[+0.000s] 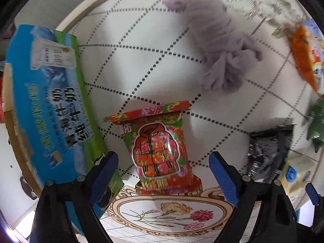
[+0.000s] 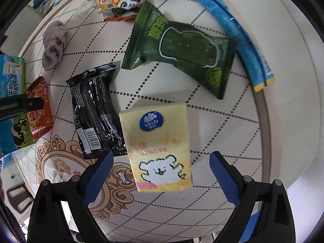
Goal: Organize soft objects
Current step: 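Grasp the red-green snack bag with the left tool while the right tool grasps the yellow Vinda tissue pack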
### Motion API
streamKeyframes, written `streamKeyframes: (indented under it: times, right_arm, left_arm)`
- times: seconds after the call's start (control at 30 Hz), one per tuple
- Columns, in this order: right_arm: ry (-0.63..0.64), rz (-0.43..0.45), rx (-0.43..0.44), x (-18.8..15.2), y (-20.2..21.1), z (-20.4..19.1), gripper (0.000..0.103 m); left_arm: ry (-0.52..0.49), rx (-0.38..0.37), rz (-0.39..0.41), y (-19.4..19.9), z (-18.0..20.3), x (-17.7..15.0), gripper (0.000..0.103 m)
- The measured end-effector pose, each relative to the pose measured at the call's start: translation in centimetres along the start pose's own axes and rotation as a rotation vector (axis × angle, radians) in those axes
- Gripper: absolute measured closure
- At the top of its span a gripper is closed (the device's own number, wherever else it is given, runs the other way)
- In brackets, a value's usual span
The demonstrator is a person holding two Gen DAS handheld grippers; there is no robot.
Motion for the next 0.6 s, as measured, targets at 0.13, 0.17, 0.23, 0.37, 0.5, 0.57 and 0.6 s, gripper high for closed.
streamKeyframes:
  times: [0.13, 0.17, 0.23, 0.37, 0.5, 0.57, 0.6]
  right_arm:
    - [0.004, -0.023, 0.0, 0.3, -0.9, -0.5, 0.009]
    - [0.005, -0.03, -0.002, 0.3, -1.2, -0.6, 0.009]
    - [0.009, -0.042, -0.003, 0.3, -1.8, -0.8, 0.009]
    - [0.008, -0.06, -0.005, 0.2, -2.4, -1.0, 0.02]
    - [0.007, -0.04, -0.021, -0.2, -4.2, -1.1, 0.036]
    - [0.011, -0.003, -0.032, -0.1, -4.0, -0.3, 0.036]
    - [0.003, -0.004, -0.013, -0.4, -3.5, 0.0, 0.036]
  left_arm:
    - [0.04, -0.067, -0.041, -2.2, -0.4, -0.1, 0.017]
    - [0.053, -0.082, -0.051, -2.7, -0.5, -0.3, 0.025]
    - [0.084, -0.115, -0.047, -3.5, -0.9, -0.6, 0.03]
    - [0.063, -0.107, -0.031, -2.5, -0.7, -0.8, 0.057]
    - [0.034, -0.078, 0.003, -1.2, 0.3, -1.2, 0.061]
    - [0.042, -0.079, 0.042, 0.2, 0.3, -2.2, 0.061]
    - [0.051, -0.088, 0.068, 1.0, 0.5, -2.7, 0.061]
Point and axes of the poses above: each gripper's, at about its wrist camera, not at the fingertips, and y roughly against the way its jaws point, z to its right, x to its top, the point moved 5 cm from there along -y, roughly the way its jaws point, and after that the axes turned 13 degrees about -y, right-handed, at the moved point
